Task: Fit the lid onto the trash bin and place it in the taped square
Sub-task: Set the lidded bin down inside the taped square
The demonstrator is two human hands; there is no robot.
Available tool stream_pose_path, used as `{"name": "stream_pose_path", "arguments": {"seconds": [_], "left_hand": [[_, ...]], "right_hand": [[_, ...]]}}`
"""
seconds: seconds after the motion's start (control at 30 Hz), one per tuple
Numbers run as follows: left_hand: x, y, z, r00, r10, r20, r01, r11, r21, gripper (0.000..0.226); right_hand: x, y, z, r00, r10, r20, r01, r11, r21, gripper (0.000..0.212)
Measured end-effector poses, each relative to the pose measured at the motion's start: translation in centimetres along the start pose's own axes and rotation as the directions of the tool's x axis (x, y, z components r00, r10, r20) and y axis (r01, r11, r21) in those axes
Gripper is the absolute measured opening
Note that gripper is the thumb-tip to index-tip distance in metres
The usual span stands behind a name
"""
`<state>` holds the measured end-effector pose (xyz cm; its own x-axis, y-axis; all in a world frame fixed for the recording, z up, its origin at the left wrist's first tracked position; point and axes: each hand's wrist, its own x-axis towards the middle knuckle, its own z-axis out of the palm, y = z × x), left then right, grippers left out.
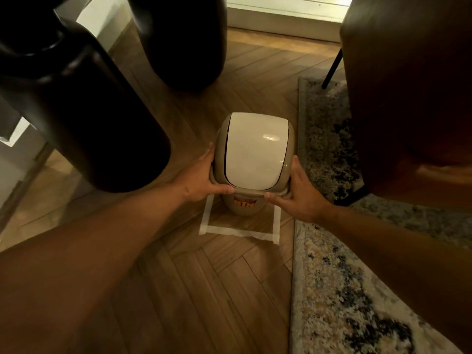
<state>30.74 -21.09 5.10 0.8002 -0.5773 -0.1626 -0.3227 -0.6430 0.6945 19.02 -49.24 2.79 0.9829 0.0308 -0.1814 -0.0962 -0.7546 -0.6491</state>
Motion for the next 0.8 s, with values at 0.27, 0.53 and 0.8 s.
{"name": "stream_pose_path", "arguments": {"seconds": [0.27, 0.53, 0.8], "left_hand": [[0.24, -0.4, 0.01, 1.0, -0.014, 0.003, 0.014, 0.999, -0.051, 0.133], [0.4, -0.72, 0.2, 1.0, -0.017, 0.015, 0.018, 0.994, -0.106, 0.13], [0.25, -0.52, 0.15, 1.0, 0.008, 0.005, -0.007, 0.993, -0.116, 0.129]], "right_hand": [[0.22, -0.04, -0.19, 0.999, -0.007, -0.036, 0.003, 0.996, -0.093, 0.122], [0.44, 0.42, -0.09, 0.999, 0.023, -0.027, -0.025, 0.998, -0.058, 0.131], [0.53, 0.8, 0.35, 0.998, -0.021, -0.06, 0.021, 1.0, 0.012, 0.126]]}}
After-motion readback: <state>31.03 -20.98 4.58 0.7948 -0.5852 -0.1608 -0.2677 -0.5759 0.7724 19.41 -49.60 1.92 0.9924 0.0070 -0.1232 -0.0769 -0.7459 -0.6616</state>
